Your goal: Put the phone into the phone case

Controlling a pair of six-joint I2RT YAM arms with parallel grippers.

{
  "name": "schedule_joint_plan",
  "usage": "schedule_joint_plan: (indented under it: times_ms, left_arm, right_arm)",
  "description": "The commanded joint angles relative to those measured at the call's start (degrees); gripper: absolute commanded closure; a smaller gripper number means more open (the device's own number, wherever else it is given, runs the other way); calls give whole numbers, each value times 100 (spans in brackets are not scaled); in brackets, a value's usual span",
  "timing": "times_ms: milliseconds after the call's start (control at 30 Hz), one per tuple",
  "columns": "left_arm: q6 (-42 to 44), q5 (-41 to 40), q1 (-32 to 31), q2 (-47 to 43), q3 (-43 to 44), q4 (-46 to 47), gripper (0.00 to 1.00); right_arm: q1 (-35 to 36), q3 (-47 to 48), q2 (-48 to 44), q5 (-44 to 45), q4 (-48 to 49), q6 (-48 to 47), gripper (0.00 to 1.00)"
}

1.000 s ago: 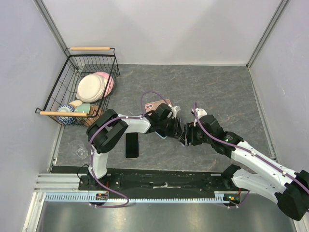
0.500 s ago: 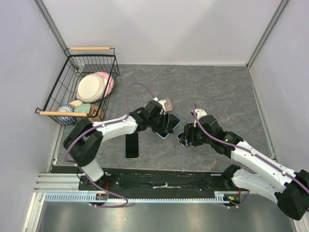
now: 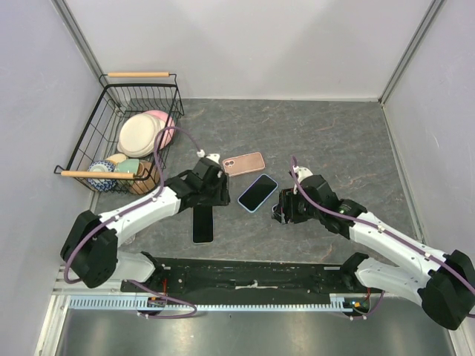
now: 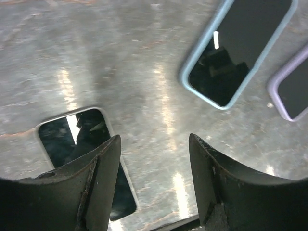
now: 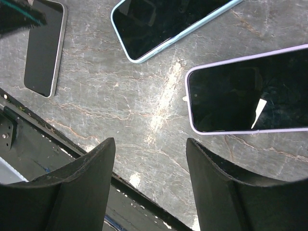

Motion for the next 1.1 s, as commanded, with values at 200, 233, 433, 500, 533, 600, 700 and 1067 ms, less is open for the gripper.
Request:
schedule_joint_plan:
  times_ms: [200,233,433,500,533,600,700,1067]
  left_arm:
    - [580,512,950,358,220,252,34]
    - [597,512,1029,480,360,383,34]
    - [711,705,1363,1640,1124,665,35]
    - [773,767,1451,2035,1353,718,36]
    - [782,837,1547,2168,1554,744,36]
    - [773,986,1662,2466,1818,867,37]
    - [790,1233,1864,2766,2205,894,39]
    - [1028,1312,1961,3926,3173,621,66]
  right_arm:
    - [-22,-134,137,-160,392,-7,32]
    - [-22,-134,146,-160,401,-16,32]
    - [-13,-222,199,-230,463,-34,32]
    - [-13,-266,190,-231,489,-8,32]
    - [-22,-284,198,-231,498,10,32]
    - [-13,-336,216,-327,585,10,32]
    - [-22,-380,304,-283,629,-7,32]
    - [-13,-231,761,-266,779,-113,33]
